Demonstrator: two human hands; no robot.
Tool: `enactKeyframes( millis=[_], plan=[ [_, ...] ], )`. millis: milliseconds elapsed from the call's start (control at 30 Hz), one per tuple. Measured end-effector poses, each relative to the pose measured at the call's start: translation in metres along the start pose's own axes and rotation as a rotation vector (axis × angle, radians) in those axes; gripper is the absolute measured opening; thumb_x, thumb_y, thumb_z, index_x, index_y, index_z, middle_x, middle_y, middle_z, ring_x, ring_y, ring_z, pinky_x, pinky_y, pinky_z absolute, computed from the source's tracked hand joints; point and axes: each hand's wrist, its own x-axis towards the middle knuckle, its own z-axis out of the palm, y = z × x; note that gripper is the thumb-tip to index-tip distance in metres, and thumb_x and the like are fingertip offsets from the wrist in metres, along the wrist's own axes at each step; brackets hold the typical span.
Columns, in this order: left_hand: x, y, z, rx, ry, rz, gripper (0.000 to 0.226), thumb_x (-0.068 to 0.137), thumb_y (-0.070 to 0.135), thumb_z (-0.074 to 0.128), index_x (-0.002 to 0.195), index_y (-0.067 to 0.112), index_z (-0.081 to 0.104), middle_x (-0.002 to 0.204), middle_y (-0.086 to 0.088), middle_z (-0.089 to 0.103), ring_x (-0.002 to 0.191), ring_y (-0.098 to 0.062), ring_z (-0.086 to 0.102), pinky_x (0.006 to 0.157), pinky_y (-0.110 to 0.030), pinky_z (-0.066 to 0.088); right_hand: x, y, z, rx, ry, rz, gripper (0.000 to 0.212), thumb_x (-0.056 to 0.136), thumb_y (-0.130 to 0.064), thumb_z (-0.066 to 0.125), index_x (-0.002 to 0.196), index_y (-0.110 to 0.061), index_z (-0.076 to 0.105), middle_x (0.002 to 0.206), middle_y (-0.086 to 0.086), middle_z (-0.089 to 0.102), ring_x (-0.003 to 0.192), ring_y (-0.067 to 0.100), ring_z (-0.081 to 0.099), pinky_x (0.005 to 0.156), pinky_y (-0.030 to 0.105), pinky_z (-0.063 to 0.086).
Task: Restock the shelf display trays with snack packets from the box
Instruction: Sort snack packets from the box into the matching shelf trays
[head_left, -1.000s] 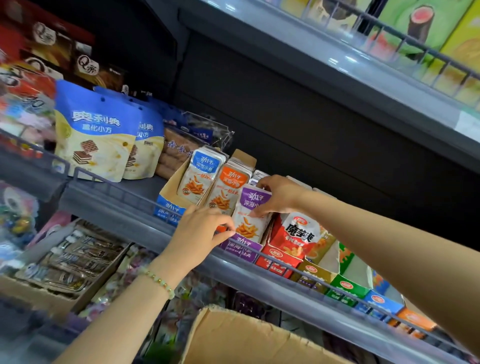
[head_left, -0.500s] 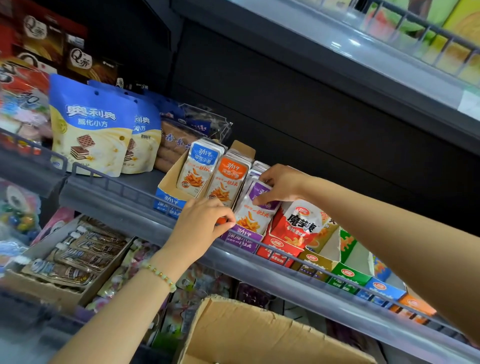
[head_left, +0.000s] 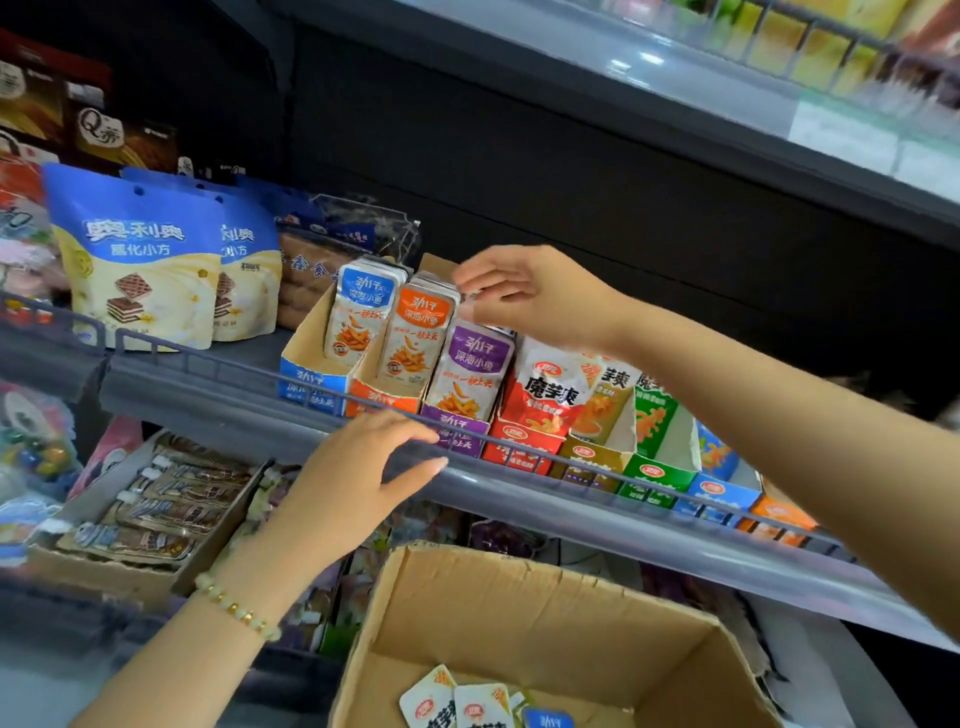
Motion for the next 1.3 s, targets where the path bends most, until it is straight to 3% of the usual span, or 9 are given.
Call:
enactKeyframes(
  millis=[200,367,467,633,767,933,1000,1167,1300],
  plan=[
    [-0.057,0.02,0.014,0.058,-0.215,-0.02,0.069,0.078,0.077,0.02,0.131,0.041,0.045,0.13,0.025,0.042,0.121,0.005,0.037,0.101,-0.021,0.033,-0.105,0.01,0.018,0.068,-0.129,0.025,0.038,0.089,-0.027,0.066,0.125,-0.023,0.056,0.121,-0.015,0.059,0.109,-0.008,0.055,0.095,0.005,0.04],
    [-0.08,0.037,0.044,0.096,-0.436,-0.011,0.074,0.07,0.076,0.018,0.13,0.042,0.044,0.126,0.028,0.037,0.124,0.006,0.029,0.109,-0.023,0.028,-0.189,0.071,0.086,0.146,-0.315,0.24,0.04,0.087,-0.026,0.069,0.126,-0.021,0.058,0.123,-0.012,0.061,0.109,0.001,0.057,0.095,0.014,0.044],
    [-0.085,0.035,0.078,0.161,-0.588,-0.021,0.065,0.078,0.075,0.029,0.129,0.038,0.047,0.13,0.021,0.045,0.127,-0.003,0.035,0.107,-0.031,0.033,-0.232,0.115,0.134,0.168,-0.413,0.414,0.045,0.088,-0.028,0.069,0.129,-0.017,0.055,0.124,-0.011,0.058,0.108,0.0,0.054,0.086,0.001,0.037],
    [-0.086,0.034,0.135,0.317,-0.861,-0.068,0.055,0.091,0.058,0.045,0.136,0.026,0.043,0.137,0.007,0.046,0.124,-0.015,0.046,0.092,-0.031,0.04,-0.283,0.178,0.2,0.271,-0.552,0.749,0.048,0.084,-0.033,0.072,0.127,-0.021,0.055,0.13,-0.001,0.056,0.113,0.013,0.056,0.1,0.03,0.046],
    [-0.081,0.015,0.189,0.312,-1.017,-0.284,0.062,0.09,0.056,0.049,0.131,0.01,0.048,0.135,-0.012,0.051,0.117,-0.028,0.053,0.091,-0.031,0.042,-0.296,0.194,0.233,0.309,-0.545,0.767,0.06,0.074,-0.048,0.077,0.122,-0.018,0.06,0.121,-0.002,0.06,0.112,0.016,0.057,0.104,0.035,0.043],
    [-0.091,-0.018,0.235,0.257,-1.001,-0.594,0.113,0.073,0.075,0.057,0.151,0.009,0.008,0.157,-0.014,0.009,0.145,-0.03,0.014,0.116,-0.038,0.022,-0.299,0.199,0.261,0.147,-0.716,0.628,0.078,0.083,-0.06,0.062,0.149,-0.035,0.029,0.161,-0.001,0.004,0.148,0.023,0.004,0.12,0.036,0.01],
    [-0.098,-0.022,0.245,0.285,-0.963,-0.587,0.132,0.056,0.091,0.051,0.152,0.014,0.005,0.157,-0.011,0.009,0.145,-0.03,0.011,0.117,-0.041,0.018,-0.298,0.204,0.261,0.078,-0.779,0.607,0.07,0.085,-0.06,0.058,0.144,-0.029,0.039,0.16,0.001,0.014,0.148,0.024,0.009,0.118,0.036,0.017],
    [-0.112,-0.017,0.254,0.332,-0.754,-0.426,0.116,0.059,0.077,0.068,0.144,0.016,0.017,0.137,-0.005,0.031,0.133,-0.024,0.028,0.108,-0.036,0.029,-0.297,0.209,0.261,-0.246,-0.762,0.657,0.08,0.078,-0.075,0.052,0.13,-0.014,0.05,0.137,0.011,0.042,0.126,0.03,0.041,0.101,0.041,0.035],
    [-0.11,-0.013,0.259,-0.07,-0.722,-0.536,0.073,0.059,0.044,0.087,0.112,0.021,0.042,0.115,0.0,0.06,0.101,-0.015,0.058,0.087,-0.031,0.05,-0.284,0.215,0.272,0.086,-0.564,0.802,0.086,0.075,-0.064,0.067,0.136,-0.012,0.038,0.14,0.01,0.04,0.129,0.027,0.039,0.1,0.034,0.037]
  ],
)
